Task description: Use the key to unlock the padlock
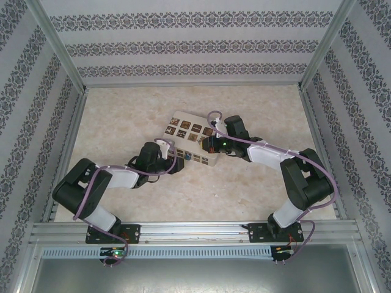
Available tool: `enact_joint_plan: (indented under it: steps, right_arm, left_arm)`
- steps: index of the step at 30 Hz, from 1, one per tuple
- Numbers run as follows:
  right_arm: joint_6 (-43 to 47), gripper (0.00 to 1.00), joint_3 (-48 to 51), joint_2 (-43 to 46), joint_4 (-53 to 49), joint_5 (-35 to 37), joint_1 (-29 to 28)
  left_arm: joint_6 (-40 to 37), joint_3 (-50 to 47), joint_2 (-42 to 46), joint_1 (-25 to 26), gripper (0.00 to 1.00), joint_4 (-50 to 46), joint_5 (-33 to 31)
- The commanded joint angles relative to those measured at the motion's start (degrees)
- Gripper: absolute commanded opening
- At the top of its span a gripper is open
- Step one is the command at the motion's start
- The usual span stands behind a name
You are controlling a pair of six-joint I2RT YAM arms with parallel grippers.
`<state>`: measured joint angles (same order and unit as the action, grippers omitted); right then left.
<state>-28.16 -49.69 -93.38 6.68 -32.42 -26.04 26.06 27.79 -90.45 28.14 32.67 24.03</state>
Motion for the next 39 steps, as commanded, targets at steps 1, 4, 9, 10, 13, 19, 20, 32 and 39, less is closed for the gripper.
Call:
enact_joint_plan:
  steps: [1, 4, 9, 10, 13, 19, 20, 32, 39]
  right_arm:
    - [0.4, 0.0, 2.0, -1.8, -3.6, 2.0, -0.9]
    - [0.4, 0.0, 1.7, -2.1, -3.9, 2.0, -0.9]
    - [0.7, 0.0, 1.1, -2.5, -4.4, 2.1, -0.9]
    - [0.8, 0.0, 1.0, -2.6, -4.4, 2.1, -0.9]
    - [0.8, 0.0, 0.8, -2.9, -4.5, 2.1, -0.9]
    - [0.9, 0.0, 0.5, -3.3, -4.5, 1.9, -0.9]
    - [0.9, 0.0, 0.5, -3.4, -4.6, 1.9, -0.9]
    - [0.9, 0.0, 0.6, -3.3, -4.5, 1.8, -0.8]
    - [0.8, 0.0, 0.9, -3.1, -4.6, 2.0, -0.8]
  left_arm:
    - [-0.4, 1.6, -2.3, 0.8, 0.48, 6.0, 1.4]
    - [0.1, 2.0, -4.3, 0.8, 0.51, 8.0, 1.3]
    - [0.5, 4.0, -7.5, 0.9, 0.51, 8.9, 1.8]
    - [0.5, 4.5, -8.2, 1.0, 0.52, 8.8, 1.8]
    - [0.8, 5.6, -9.9, 1.1, 0.53, 8.5, 2.0]
    - [2.0, 7.4, -12.6, 1.7, 0.52, 9.3, 2.7]
    - [2.2, 7.6, -12.8, 1.9, 0.52, 9.3, 2.9]
    - [2.3, 9.5, -14.2, 4.3, 0.49, 7.3, 1.6]
    - [3.3, 10.4, -14.7, 5.4, 0.46, 7.1, -0.8]
